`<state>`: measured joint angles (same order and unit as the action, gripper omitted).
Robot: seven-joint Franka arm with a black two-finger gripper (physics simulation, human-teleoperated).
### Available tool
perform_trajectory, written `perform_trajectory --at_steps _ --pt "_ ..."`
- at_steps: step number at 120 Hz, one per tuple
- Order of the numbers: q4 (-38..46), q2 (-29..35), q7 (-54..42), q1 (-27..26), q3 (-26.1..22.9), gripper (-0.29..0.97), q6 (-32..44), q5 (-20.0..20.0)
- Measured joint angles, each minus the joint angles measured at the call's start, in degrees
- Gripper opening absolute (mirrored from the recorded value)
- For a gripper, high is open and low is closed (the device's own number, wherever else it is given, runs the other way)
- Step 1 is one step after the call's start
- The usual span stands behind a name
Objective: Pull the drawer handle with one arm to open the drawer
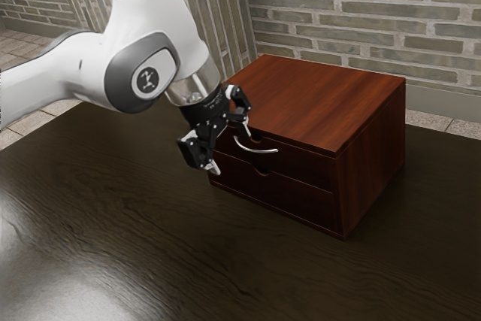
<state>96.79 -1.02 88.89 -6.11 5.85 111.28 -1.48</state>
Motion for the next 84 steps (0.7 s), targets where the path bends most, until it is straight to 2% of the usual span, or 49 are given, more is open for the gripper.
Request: perform_trajectory --at_steps 22,46,84 --pt "0.84 -0.29 -0.43 0.21 0.03 0.68 0.99 -0.16" --pt "0.89 -0.80 -0.80 0.64 0.06 0.56 2.18 0.17" --pt "0.38 -2.80 -2.06 1.89 0.34 0.51 3.36 0.11"
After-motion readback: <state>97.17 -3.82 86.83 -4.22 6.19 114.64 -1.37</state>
